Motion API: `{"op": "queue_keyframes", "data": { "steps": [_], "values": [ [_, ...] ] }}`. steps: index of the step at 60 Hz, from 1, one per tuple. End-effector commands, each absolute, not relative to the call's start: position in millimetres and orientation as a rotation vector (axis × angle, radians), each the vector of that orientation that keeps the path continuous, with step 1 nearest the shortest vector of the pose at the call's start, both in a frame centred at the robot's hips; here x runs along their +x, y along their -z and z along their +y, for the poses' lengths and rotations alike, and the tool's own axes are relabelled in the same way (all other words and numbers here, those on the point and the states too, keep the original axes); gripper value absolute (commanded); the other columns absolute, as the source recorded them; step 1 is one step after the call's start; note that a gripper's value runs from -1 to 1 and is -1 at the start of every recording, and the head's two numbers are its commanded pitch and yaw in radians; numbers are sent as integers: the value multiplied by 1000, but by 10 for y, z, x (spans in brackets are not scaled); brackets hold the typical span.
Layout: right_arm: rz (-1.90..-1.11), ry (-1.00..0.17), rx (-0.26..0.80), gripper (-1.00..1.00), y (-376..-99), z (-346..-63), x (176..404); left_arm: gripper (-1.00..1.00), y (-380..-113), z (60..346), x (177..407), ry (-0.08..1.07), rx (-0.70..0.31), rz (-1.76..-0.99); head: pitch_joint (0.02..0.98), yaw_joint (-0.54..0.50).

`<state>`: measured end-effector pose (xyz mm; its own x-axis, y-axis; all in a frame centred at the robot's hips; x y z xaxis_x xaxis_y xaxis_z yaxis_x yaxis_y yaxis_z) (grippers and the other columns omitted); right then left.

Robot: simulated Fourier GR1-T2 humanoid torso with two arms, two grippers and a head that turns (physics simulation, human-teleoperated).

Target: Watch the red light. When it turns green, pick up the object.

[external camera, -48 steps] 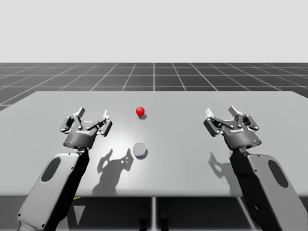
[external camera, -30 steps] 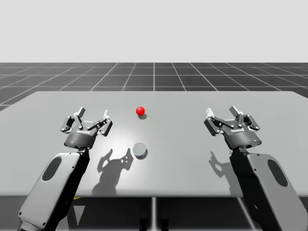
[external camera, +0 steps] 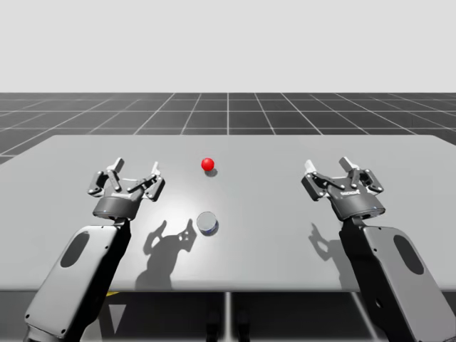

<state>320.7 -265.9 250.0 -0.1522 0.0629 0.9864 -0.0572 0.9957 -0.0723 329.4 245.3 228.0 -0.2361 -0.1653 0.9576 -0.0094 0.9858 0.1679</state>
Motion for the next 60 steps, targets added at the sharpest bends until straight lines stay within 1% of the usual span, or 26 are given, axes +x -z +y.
{"op": "queue_keyframes", "data": {
  "steps": [1,13,17,32,60],
  "values": [
    [-1722,-110,-6,-1000,-2504,-2660,3209,-1000,-2294,2460,3295,151,130,-1811,514,75],
    [-1722,-114,-5,-1000,-2515,-2665,3197,-1000,-2305,2461,3287,153,133,-1813,609,117],
    [-1723,-115,-4,-1000,-2521,-2667,3190,-1000,-2304,2456,3283,155,133,-1814,623,122],
    [-1727,-117,-9,-1000,-2530,-2667,3184,-1000,-2325,2464,3268,140,117,-1836,611,115],
    [-1732,-123,-9,-1000,-2545,-2669,3173,-1000,-2341,2462,3261,130,89,-1831,603,110]
  ]
}}
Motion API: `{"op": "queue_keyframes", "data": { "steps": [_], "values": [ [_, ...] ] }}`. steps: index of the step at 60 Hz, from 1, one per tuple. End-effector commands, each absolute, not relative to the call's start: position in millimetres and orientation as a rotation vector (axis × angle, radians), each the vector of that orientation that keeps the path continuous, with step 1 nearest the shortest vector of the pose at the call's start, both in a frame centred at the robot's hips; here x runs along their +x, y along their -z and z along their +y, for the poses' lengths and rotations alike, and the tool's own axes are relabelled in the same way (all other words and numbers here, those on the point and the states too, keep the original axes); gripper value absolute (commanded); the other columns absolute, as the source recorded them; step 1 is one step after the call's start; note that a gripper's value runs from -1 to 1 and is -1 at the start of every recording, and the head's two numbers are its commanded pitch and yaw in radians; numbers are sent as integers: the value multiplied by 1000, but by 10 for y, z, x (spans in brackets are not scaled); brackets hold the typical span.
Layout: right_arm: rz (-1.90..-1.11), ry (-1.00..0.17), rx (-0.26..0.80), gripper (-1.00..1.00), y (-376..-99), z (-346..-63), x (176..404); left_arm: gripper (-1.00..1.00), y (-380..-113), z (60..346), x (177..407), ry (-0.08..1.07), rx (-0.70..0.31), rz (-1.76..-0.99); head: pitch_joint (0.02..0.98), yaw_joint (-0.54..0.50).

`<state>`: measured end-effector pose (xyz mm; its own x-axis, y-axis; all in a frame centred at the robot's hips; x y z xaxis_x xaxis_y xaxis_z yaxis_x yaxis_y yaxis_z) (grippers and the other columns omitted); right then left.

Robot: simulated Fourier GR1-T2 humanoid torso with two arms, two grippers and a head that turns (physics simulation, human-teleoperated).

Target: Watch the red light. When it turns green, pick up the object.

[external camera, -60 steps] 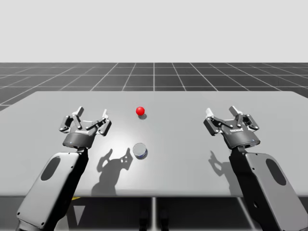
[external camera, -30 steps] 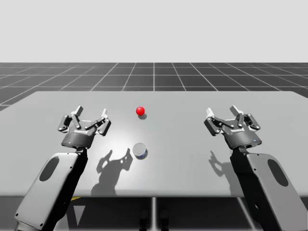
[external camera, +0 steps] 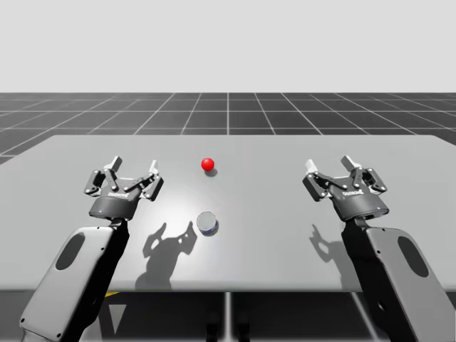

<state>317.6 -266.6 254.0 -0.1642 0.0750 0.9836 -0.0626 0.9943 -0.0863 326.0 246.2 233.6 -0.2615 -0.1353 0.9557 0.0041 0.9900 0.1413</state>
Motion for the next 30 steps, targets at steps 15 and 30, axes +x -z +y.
{"op": "queue_keyframes", "data": {
  "steps": [15,30],
  "values": [
    [-1732,-124,-8,-1000,-2547,-2670,3169,-1000,-2348,2464,3255,122,63,-1824,600,113],
    [-1733,-126,-8,-1000,-2548,-2672,3167,-1000,-2351,2470,3250,123,64,-1826,601,115]
  ]
}}
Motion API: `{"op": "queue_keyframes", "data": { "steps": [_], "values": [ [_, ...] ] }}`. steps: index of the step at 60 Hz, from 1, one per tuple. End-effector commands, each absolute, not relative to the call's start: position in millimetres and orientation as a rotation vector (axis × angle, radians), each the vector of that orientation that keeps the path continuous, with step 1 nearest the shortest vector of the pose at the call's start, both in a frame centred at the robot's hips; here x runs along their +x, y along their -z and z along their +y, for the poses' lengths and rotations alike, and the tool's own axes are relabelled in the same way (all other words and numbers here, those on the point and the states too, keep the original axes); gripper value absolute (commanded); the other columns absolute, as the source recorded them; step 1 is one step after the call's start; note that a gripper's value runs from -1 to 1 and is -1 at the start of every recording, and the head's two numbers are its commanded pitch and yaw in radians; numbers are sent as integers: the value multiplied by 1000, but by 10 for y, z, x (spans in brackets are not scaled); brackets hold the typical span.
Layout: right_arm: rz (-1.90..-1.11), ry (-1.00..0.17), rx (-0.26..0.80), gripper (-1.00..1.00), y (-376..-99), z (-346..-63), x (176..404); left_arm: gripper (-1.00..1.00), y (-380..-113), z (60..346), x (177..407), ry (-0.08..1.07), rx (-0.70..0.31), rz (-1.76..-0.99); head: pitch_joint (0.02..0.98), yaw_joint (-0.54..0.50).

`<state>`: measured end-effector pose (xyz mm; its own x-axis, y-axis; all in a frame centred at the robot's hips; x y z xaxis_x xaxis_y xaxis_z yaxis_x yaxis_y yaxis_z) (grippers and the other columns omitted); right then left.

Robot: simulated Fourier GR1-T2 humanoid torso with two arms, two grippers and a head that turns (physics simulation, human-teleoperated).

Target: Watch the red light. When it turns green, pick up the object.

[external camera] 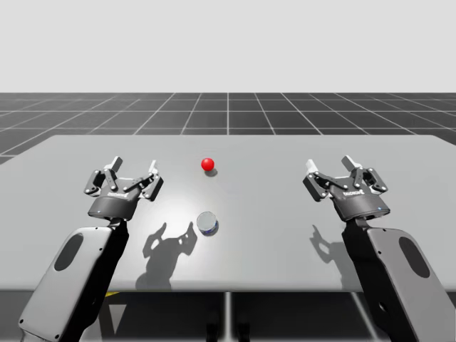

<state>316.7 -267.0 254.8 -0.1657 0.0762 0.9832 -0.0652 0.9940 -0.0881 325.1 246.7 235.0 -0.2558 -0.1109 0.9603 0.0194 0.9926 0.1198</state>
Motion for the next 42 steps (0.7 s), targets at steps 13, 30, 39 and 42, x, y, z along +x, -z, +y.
{"op": "queue_keyframes", "data": {
  "steps": [13,30,39,42],
  "values": [
    [-1732,-127,-9,-1000,-2545,-2666,3166,-1000,-2353,2470,3249,128,77,-1828,601,114],
    [-1732,-130,-10,-1000,-2542,-2658,3161,-1000,-2353,2464,3243,128,81,-1829,602,115],
    [-1732,-132,-13,-1000,-2541,-2656,3158,-1000,-2353,2463,3243,128,81,-1829,602,118],
    [-1732,-131,-13,-1000,-2543,-2657,3157,-1000,-2354,2463,3243,128,81,-1829,603,118]
  ]
}}
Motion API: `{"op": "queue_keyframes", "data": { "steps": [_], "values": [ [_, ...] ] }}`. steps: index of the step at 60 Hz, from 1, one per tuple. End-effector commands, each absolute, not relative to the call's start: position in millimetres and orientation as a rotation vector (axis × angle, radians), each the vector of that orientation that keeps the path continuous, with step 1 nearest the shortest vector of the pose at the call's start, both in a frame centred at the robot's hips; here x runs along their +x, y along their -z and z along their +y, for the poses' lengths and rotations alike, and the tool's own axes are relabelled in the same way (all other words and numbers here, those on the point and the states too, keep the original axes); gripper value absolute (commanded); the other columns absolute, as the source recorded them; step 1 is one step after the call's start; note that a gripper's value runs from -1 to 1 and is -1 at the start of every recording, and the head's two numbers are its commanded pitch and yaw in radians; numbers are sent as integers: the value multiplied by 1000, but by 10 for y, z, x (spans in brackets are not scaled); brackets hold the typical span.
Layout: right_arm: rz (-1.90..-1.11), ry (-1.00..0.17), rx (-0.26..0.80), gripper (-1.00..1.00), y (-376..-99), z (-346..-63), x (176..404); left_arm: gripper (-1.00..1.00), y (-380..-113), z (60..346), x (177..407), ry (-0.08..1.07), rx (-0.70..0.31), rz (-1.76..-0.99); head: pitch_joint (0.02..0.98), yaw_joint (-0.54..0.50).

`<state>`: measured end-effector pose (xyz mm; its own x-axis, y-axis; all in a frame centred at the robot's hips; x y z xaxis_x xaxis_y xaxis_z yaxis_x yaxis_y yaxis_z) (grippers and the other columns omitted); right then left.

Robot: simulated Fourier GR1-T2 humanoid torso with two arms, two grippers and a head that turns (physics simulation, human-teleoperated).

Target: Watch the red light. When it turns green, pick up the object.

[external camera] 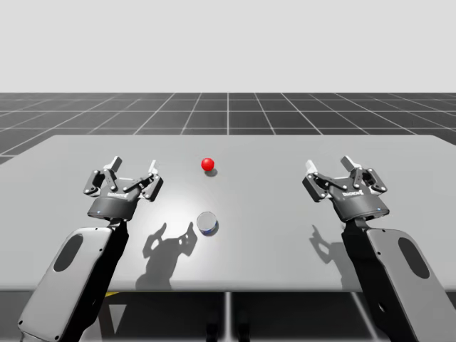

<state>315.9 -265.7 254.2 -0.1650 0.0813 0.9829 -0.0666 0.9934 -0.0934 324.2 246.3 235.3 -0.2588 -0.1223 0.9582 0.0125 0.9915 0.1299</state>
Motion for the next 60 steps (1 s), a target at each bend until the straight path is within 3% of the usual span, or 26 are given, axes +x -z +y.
{"op": "queue_keyframes", "data": {
  "steps": [1,31,60],
  "values": [
    [-1732,-131,-13,-1000,-2543,-2657,3157,-1000,-2353,2463,3243,128,81,-1829,603,118],
    [-1734,-136,-19,-1000,-2544,-2655,3151,-1000,-2352,2464,3243,130,81,-1826,614,113],
    [-1731,-132,-27,-1000,-2538,-2645,3151,-1000,-2373,2466,3234,136,84,-1827,869,131]
  ]
}}
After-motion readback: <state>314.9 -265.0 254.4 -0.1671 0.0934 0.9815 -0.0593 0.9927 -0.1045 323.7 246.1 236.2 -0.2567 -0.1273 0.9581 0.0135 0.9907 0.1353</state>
